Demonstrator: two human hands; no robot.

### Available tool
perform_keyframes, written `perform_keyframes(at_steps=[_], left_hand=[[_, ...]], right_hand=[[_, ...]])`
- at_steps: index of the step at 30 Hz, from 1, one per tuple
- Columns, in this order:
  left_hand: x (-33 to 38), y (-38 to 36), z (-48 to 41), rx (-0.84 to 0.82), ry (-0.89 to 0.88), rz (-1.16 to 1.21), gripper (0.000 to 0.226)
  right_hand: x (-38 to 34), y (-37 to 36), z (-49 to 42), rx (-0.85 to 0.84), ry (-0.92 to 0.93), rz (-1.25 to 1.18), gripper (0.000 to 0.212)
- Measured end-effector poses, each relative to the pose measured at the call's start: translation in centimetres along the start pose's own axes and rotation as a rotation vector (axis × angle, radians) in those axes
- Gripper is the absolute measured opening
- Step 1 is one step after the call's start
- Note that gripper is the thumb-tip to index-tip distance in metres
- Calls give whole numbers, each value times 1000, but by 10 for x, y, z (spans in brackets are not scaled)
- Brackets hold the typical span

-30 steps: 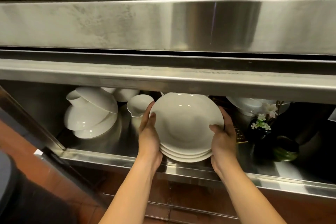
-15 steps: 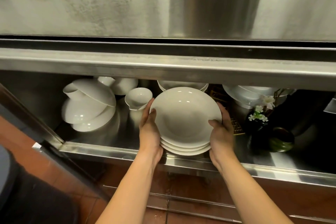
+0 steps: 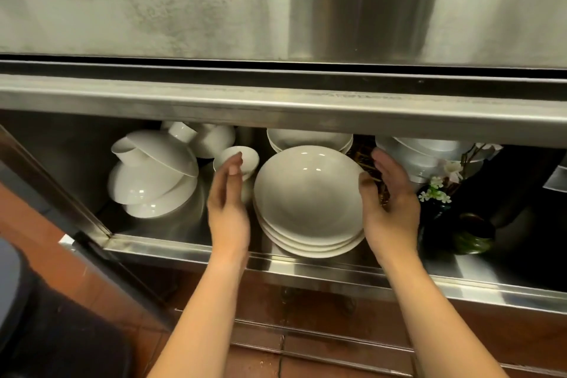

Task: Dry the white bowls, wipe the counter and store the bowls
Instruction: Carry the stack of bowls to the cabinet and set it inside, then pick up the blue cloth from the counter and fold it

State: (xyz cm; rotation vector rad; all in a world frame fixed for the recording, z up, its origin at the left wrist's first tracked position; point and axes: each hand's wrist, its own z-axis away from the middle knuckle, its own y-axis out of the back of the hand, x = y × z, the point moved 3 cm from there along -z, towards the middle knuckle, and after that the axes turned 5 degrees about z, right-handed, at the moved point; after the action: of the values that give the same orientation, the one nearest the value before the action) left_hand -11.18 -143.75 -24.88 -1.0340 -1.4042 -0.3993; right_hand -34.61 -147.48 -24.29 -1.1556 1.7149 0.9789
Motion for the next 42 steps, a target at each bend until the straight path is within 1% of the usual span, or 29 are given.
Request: perform_keyframes(at_steps=[2, 4, 6, 8, 11, 14, 16, 18, 19, 20, 22, 23, 25, 27, 29, 31, 35, 37, 39, 42], left_hand=[[23, 7, 1, -53, -143, -1, 36], [43, 18, 6, -88, -236, 21, 37], [63, 34, 16, -85, -297, 22, 42], [85, 56, 33, -45, -355, -7, 45], [124, 90, 74, 82, -441, -33, 53], [160, 137, 139, 300, -512, -68, 56], [183, 165, 186, 413, -558, -110, 53], [205, 197, 244, 553, -573, -151, 46], [222, 214, 283, 628, -598, -182, 45], [237, 224, 312, 693, -621, -214, 48], [267, 244, 374, 826, -698, -277, 63], [279, 253, 401, 879, -731, -295, 65], [306, 273, 459, 983, -777, -337, 53], [323, 292, 509, 1067, -802, -389, 51], [340, 314, 559, 1146, -840, -422, 51], [350, 333, 592, 1184, -820, -449, 50], [374, 381, 661, 1243, -757, -553, 67], [383, 408, 685, 1252, -735, -590, 63], [390, 439, 700, 1258, -701, -580, 51], [396, 487, 708, 1268, -681, -549, 46]], right_hand=[[-24, -6, 1, -118, 110, -31, 42], [-43, -19, 7, -234, 167, -103, 42], [-56, -32, 16, -324, 188, -161, 47], [-70, -42, 27, -436, 239, -214, 49], [-93, -60, 51, -668, 297, -287, 48], [-122, -81, 96, -885, 337, -402, 47], [-141, -93, 130, -995, 343, -491, 45], [-165, -102, 180, -1141, 348, -581, 45], [-182, -106, 215, -1215, 351, -633, 47], [-195, -107, 240, -1264, 355, -679, 48], [-225, -105, 297, -1375, 367, -765, 47], [-238, -102, 321, -1426, 380, -803, 47], [-267, -96, 375, -1530, 409, -870, 49], [-291, -90, 422, -1618, 427, -913, 51], [-314, -87, 475, -1683, 445, -957, 50], [-328, -85, 516, -1721, 446, -974, 52], [-353, -80, 616, -1783, 416, -1004, 54], [-362, -81, 656, -1797, 408, -1011, 54], [-367, -88, 686, -1812, 382, -995, 52], [-375, -108, 717, -1804, 368, -970, 51]])
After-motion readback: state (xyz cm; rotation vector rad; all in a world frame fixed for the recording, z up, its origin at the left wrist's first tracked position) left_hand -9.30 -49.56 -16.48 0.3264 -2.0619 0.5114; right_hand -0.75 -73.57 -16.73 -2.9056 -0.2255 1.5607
